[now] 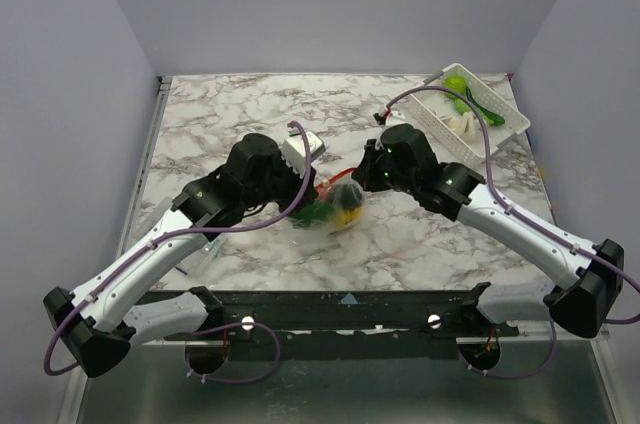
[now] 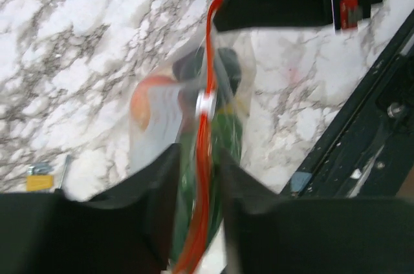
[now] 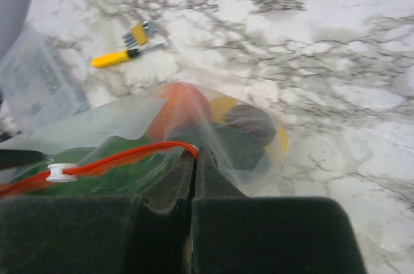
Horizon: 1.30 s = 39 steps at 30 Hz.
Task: Place the food in the zip-top bag and seal the zipper
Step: Zip the zipper food storage bag at the center of the board, then adjust the zipper food storage bag at the center of the board.
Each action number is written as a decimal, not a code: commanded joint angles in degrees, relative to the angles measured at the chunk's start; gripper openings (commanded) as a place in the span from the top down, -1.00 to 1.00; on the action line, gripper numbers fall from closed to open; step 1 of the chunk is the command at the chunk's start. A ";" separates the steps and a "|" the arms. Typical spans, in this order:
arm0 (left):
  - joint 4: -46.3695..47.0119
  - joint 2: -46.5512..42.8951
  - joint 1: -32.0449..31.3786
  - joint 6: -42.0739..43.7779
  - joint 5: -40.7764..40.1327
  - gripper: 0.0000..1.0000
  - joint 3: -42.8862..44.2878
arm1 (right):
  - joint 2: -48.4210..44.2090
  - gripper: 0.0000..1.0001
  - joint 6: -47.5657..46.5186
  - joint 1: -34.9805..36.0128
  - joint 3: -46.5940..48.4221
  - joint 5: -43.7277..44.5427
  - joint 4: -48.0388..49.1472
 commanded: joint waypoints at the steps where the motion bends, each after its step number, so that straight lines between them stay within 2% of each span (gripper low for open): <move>1: -6.90 -5.61 0.29 0.12 -0.38 0.07 -0.33 | -2.90 1.00 -5.92 -3.10 -5.07 4.65 3.62; 5: -7.03 -6.99 2.69 -1.25 4.32 -0.49 -0.70 | -8.16 1.00 -13.59 -3.05 -11.01 -5.23 11.92; 8: -4.29 -7.43 7.84 -3.84 11.46 -0.57 -1.92 | -10.49 1.00 -17.07 -3.07 -13.87 -7.29 14.48; 11: -2.58 -6.91 10.70 -5.37 12.63 -0.71 -1.94 | -11.75 1.00 -18.76 -3.07 -14.24 -10.88 14.26; 15: -2.69 -5.45 11.37 -2.59 15.06 -0.75 -0.03 | -15.43 1.00 -19.33 -3.11 -15.96 -13.05 16.70; 17: -2.31 -4.55 11.36 -0.18 20.24 -0.85 0.28 | -16.71 1.00 -20.67 -3.04 -16.22 -14.46 17.71; 19: -3.71 -2.24 11.39 1.58 26.66 -0.85 2.12 | -17.20 1.00 -22.05 -3.07 -15.50 -15.30 17.97; 22: -5.52 1.28 11.36 1.00 31.62 -0.78 3.42 | -17.46 1.00 -22.30 -3.08 -14.30 -15.38 18.41; 24: -5.93 1.96 11.42 0.59 30.37 -0.66 2.49 | -17.85 1.00 -22.18 -3.11 -14.07 -14.81 18.86; 28: -8.44 1.62 11.27 1.06 28.59 -0.28 1.92 | -18.03 1.00 -21.66 -3.08 -13.65 -13.34 18.13; 31: -8.26 -0.95 11.36 0.33 20.90 -0.16 0.93 | -19.19 1.00 -21.50 -3.04 -14.77 -14.64 18.55; 33: -4.71 -3.95 11.64 -3.14 15.15 -0.18 -0.85 | -20.33 1.00 -21.94 -3.04 -15.97 -15.62 18.87; 36: -1.55 -7.11 13.88 -9.67 9.99 -0.40 -2.13 | -22.02 1.00 -23.05 -3.04 -17.51 -15.75 19.45; 39: -1.53 -8.17 15.08 -12.12 7.43 -0.65 -2.83 | -23.79 1.00 -23.77 -3.04 -19.02 -16.62 20.65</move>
